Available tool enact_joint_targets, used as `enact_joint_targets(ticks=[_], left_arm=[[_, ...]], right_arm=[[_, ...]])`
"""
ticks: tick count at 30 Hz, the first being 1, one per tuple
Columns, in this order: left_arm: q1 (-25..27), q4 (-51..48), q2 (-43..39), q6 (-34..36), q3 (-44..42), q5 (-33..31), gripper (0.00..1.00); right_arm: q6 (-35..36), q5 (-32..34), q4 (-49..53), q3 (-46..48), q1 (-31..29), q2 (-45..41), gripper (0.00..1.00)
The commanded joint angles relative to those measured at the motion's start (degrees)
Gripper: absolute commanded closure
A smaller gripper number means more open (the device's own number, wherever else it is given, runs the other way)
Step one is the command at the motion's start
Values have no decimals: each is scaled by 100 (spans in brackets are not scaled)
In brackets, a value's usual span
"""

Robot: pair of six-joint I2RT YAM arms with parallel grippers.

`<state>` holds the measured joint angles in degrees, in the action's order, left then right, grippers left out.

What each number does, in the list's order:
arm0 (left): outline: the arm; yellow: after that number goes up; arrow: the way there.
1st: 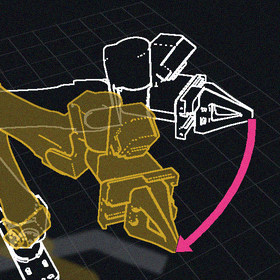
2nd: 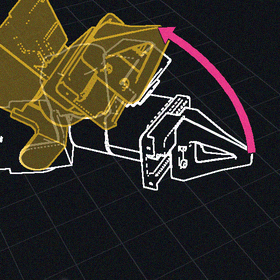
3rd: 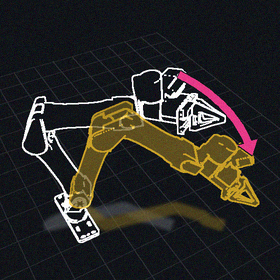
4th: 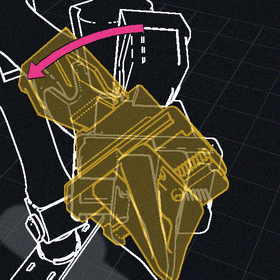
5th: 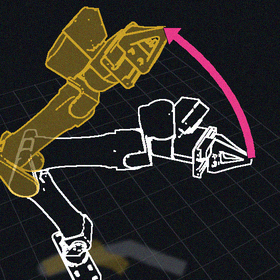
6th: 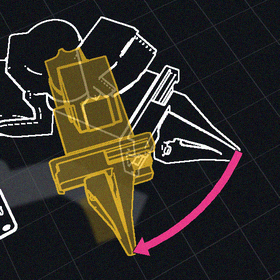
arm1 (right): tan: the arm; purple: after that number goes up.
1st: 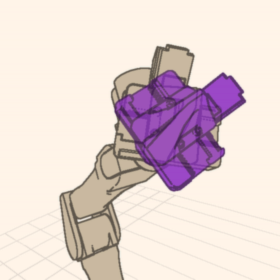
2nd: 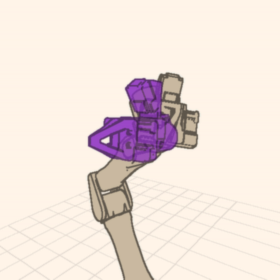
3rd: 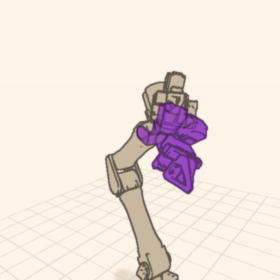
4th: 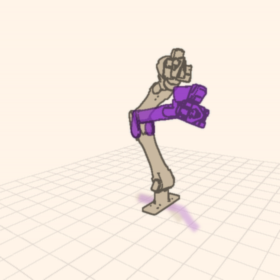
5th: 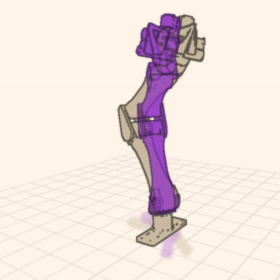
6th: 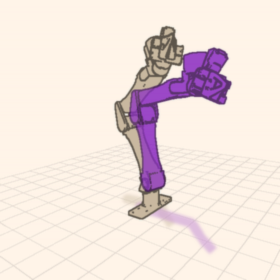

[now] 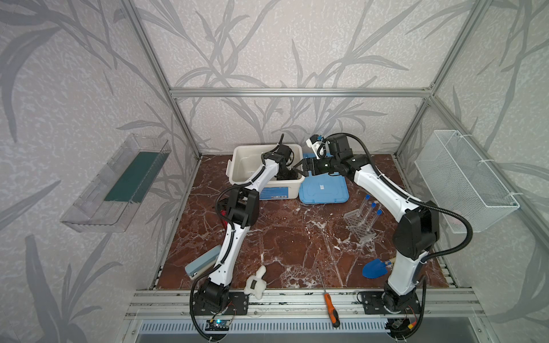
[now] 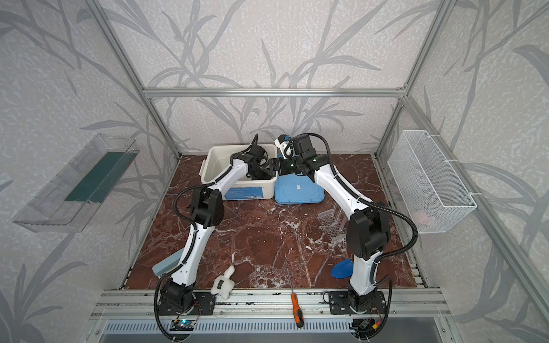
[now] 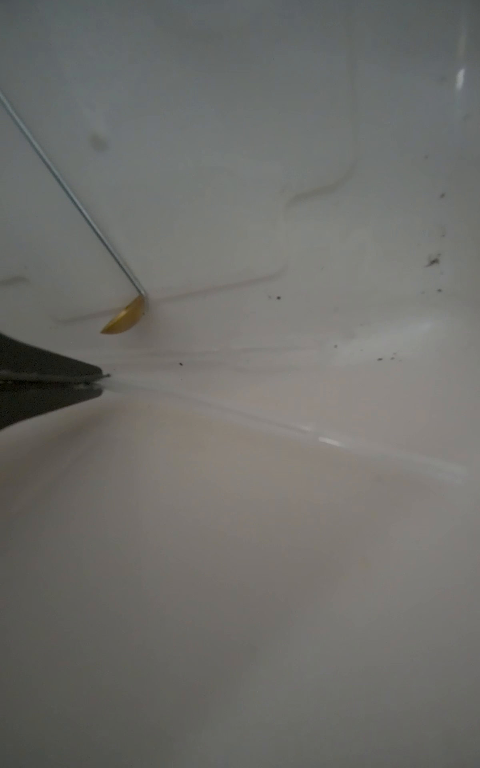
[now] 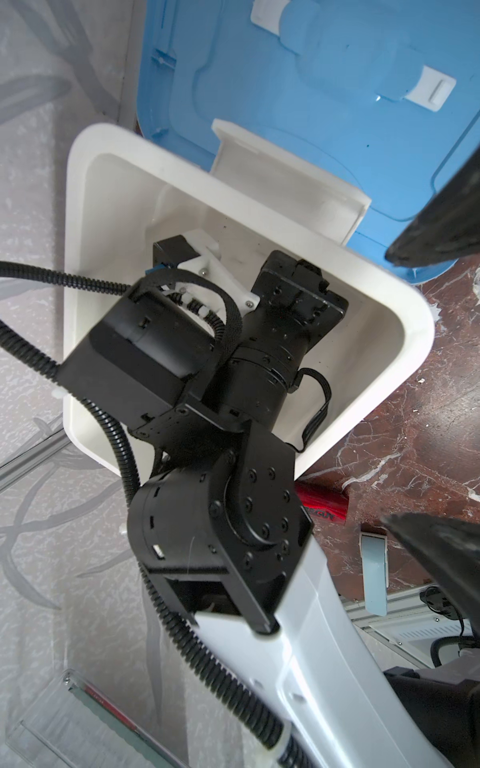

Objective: Organize the chemistry lab equipment
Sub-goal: 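Lower the pipette into the bin and open the left gripper, then raise the left gripper from the bin while the right moves to the lid edge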

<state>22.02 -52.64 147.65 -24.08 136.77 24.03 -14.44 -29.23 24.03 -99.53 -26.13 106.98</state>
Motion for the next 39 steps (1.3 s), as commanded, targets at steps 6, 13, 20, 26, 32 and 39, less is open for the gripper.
enact_joint_targets(ticks=[6,13,20,26,32,39], left_arm=[[-24,-72,189,-46,-18,181,98],[-27,-254,-162,-40,-86,-210,72],[-29,-386,-711,-62,-70,-725,39],[-25,-447,-1189,-58,-188,-1059,16],[-23,-399,-1828,-46,-329,-1160,1],[-23,268,-3181,-316,-1401,-743,1]], right_arm=[[275,74,219,-87,20,-50,10],[383,176,255,-18,20,-142,10],[419,262,251,97,49,-296,9],[488,344,315,186,156,-508,8],[295,934,366,393,333,-879,1],[196,1336,863,446,780,-1286,1]])
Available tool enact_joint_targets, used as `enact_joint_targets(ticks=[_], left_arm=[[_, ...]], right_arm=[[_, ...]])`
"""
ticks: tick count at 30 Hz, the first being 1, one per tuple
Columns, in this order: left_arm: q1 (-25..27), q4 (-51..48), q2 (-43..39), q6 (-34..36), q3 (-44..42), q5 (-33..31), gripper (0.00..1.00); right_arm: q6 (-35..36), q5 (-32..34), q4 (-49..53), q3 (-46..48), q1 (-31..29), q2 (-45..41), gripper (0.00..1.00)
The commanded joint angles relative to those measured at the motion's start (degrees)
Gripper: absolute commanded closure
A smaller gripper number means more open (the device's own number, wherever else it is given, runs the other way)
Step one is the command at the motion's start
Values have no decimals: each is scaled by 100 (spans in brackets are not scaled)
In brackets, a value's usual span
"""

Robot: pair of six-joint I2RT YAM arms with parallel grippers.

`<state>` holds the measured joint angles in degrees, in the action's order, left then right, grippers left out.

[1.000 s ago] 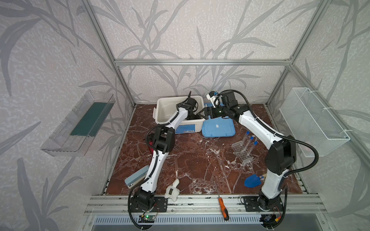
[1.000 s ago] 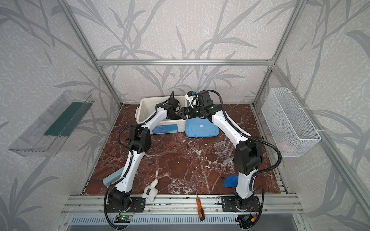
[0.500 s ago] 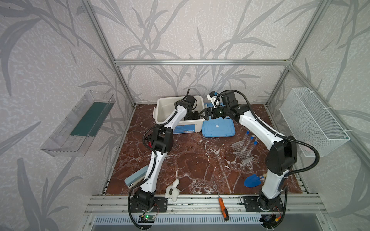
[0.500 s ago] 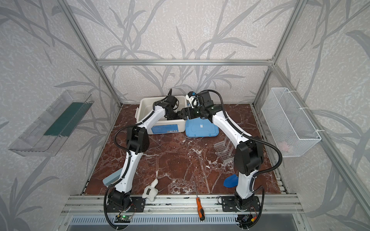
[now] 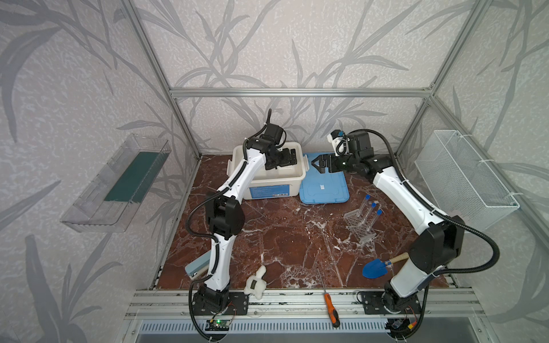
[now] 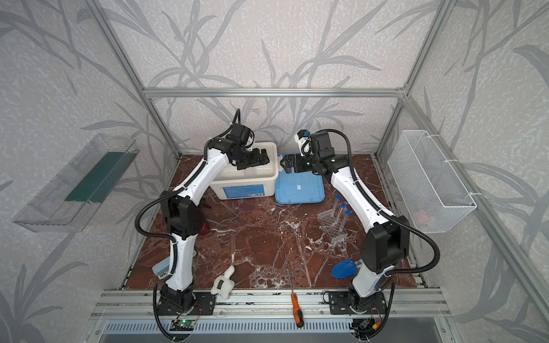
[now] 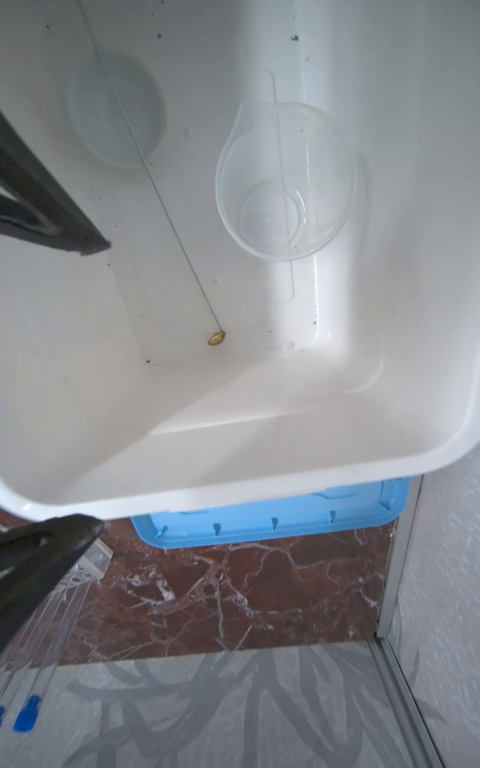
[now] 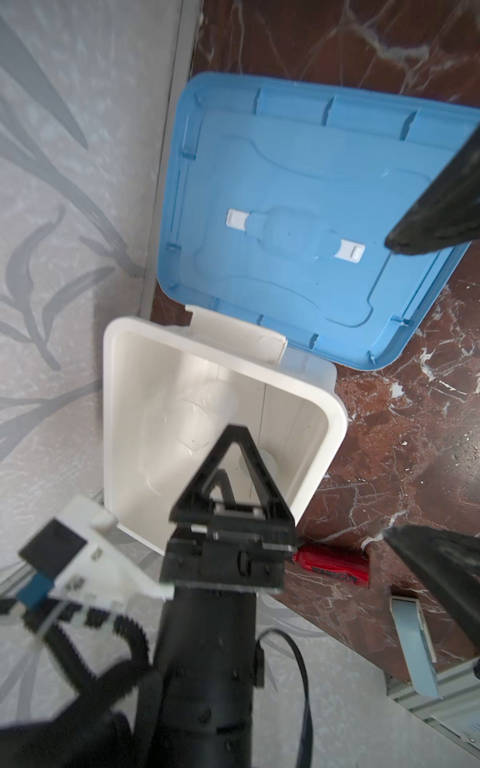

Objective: Organize the chemistry lab equipment
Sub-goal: 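Raise the left gripper from the bin while the right moves to the lid edge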

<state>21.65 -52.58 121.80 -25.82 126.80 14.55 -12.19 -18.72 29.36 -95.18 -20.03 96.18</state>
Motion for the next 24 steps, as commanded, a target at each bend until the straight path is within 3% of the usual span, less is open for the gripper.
enact_joint_targets(ticks=[1,6,8,14,19,24], left_arm=[[10,579,-891,-226,-786,358,1],[240,1798,-2319,-483,-2502,399,1],[343,2511,-2782,-755,-3251,758,1],[810,3353,-3683,-1156,-4611,679,1],[1451,4159,-3931,-1492,-5447,397,1],[1628,4374,-3744,-1731,-5635,471,1]], right_arm=[[6,336,420,4,257,-205,1],[292,956,960,-147,533,-41,1],[440,1206,1198,-253,604,119,1],[654,1536,1738,-574,852,935,0],[599,1295,2051,-941,1092,1731,7],[564,1388,2524,-1595,1185,2627,18]])
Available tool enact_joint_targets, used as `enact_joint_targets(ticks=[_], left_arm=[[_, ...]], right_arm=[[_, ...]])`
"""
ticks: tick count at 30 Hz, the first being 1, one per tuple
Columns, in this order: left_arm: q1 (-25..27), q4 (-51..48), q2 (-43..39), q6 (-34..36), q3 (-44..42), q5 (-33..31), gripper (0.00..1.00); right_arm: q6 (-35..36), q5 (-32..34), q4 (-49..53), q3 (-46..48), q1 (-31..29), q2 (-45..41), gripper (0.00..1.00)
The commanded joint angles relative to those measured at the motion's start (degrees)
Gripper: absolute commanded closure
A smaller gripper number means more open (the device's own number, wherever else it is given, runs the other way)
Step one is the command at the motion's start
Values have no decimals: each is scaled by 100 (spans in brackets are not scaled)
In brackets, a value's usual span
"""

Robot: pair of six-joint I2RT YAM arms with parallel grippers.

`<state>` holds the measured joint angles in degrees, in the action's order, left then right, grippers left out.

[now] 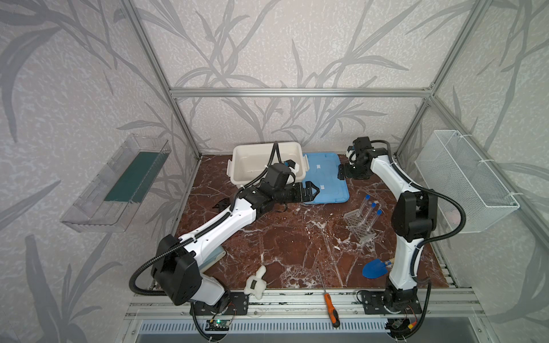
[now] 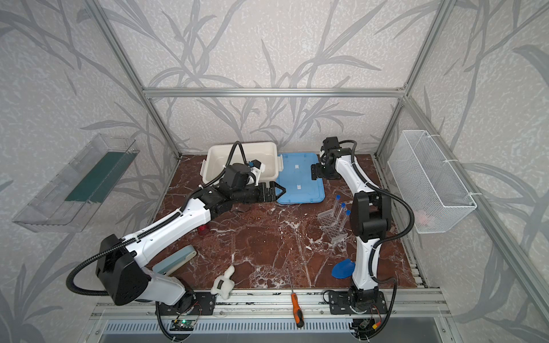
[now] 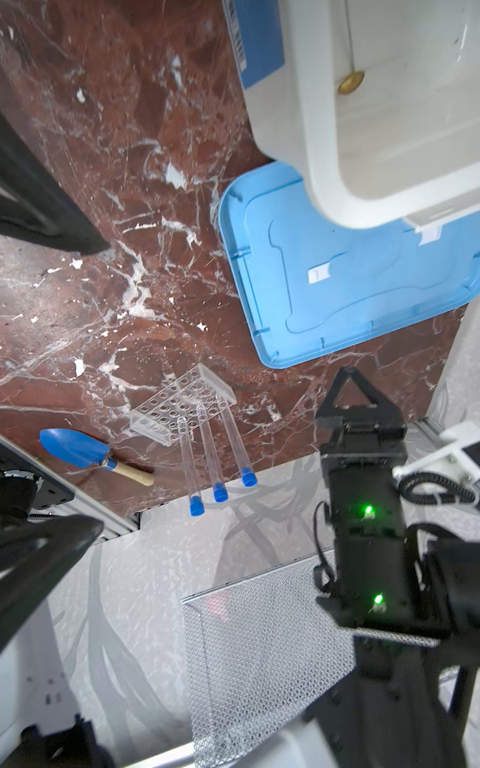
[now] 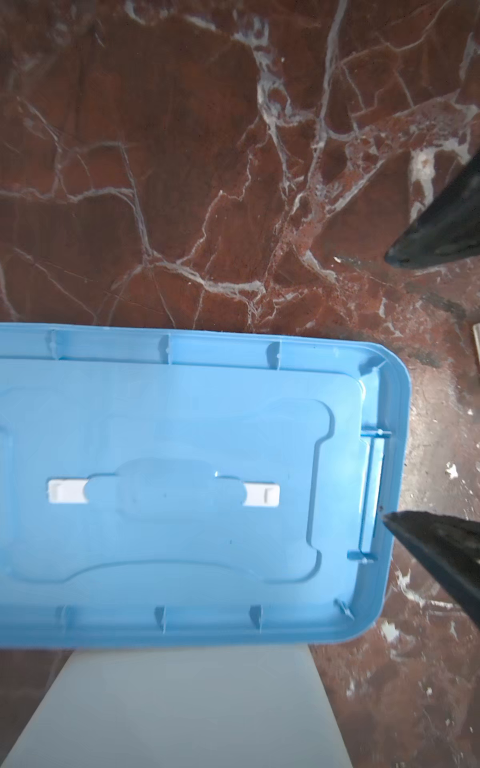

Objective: Organize the chemistry lab equipment
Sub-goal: 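Raise the left gripper from the bin while the right moves to the lid edge, then grip the blue lid edge farthest from the bin with the right gripper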

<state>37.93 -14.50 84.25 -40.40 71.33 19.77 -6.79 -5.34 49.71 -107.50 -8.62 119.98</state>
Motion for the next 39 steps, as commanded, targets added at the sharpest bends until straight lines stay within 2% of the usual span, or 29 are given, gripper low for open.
enact_joint_targets(ticks=[1,5,11,15,23,26,35,39], left_arm=[[33,731,44,-371,-190,-41,1],[187,1166,258,-568,-388,-39,1],[291,1106,474,-512,-270,-83,1],[311,1072,595,-486,-208,-92,1],[312,1229,819,-591,-243,22,1],[311,1228,864,-565,-226,-14,1],[311,1222,964,-563,-181,-16,1],[311,1139,903,-514,-180,-109,1]], right_arm=[[24,34,524,-472,58,396,21],[15,177,531,-829,62,835,31],[77,259,653,-1465,106,1470,51],[117,253,736,-1852,107,1847,59],[190,359,1058,-2524,115,2515,70],[208,356,1050,-2538,115,2574,75],[287,295,1011,-2530,144,2749,80],[347,199,1004,-2569,176,2823,89]])
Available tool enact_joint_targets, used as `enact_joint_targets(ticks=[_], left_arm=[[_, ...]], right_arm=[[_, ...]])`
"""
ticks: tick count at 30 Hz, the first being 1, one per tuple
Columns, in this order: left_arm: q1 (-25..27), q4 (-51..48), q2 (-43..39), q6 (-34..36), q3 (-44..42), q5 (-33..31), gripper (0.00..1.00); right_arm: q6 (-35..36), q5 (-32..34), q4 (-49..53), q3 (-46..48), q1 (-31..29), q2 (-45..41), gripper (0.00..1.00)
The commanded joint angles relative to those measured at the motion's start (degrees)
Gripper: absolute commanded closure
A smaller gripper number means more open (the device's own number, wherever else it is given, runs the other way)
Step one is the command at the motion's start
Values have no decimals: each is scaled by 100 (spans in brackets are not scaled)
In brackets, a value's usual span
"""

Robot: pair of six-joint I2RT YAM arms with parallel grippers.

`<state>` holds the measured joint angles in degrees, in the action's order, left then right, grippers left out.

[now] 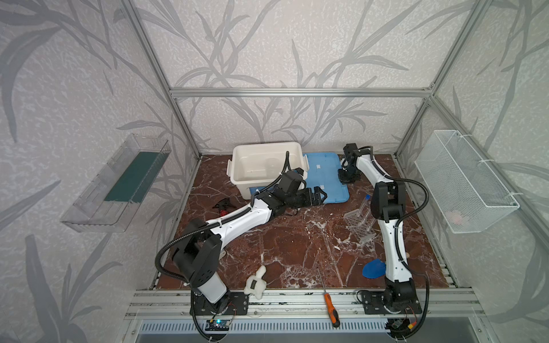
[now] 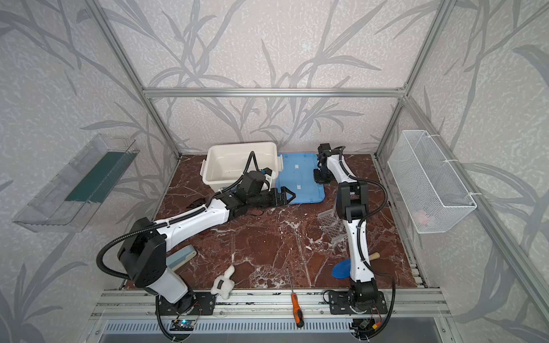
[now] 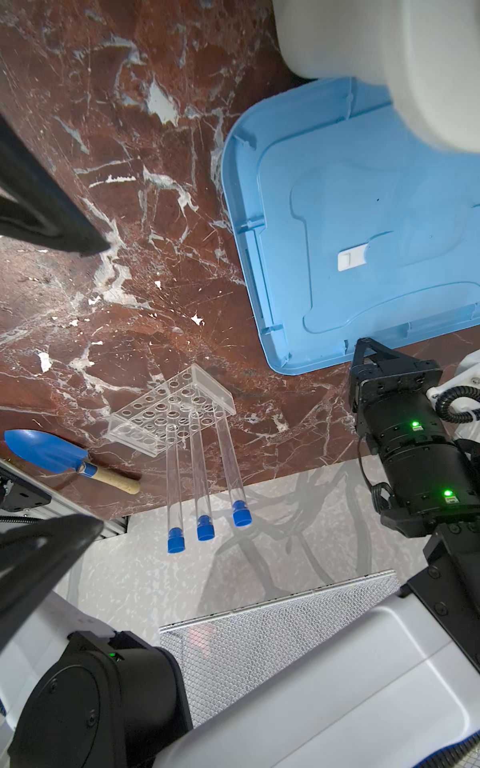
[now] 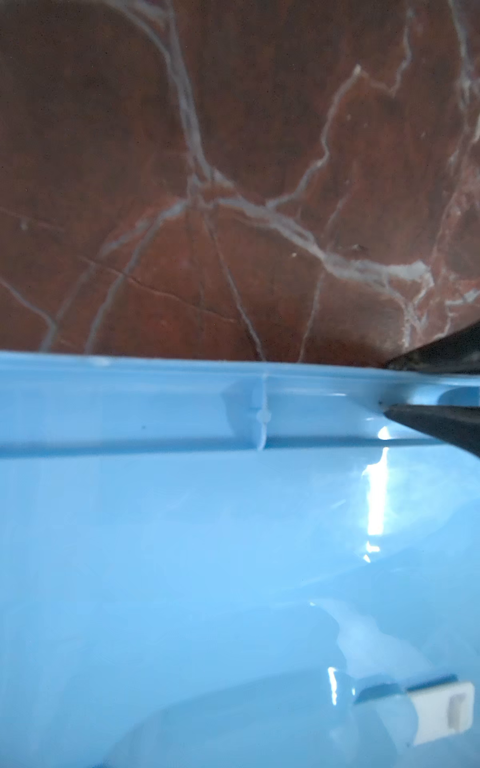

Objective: Organize the chemistry lab equipment
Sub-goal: 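Grip the blue lid edge farthest from the bin with the right gripper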

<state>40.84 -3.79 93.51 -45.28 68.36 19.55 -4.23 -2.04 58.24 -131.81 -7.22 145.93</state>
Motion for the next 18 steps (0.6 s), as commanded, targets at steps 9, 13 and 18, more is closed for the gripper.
enact_joint_targets(ticks=[9,13,18], left_arm=[[21,-175,-306,137,46,-347,1],[21,-220,-416,177,29,-397,2],[21,-233,-557,177,-44,-458,2]], right_arm=[[28,13,-190,446,45,-609,100],[-43,94,-396,801,54,-1244,100],[-131,150,-518,1262,122,-1933,100]])
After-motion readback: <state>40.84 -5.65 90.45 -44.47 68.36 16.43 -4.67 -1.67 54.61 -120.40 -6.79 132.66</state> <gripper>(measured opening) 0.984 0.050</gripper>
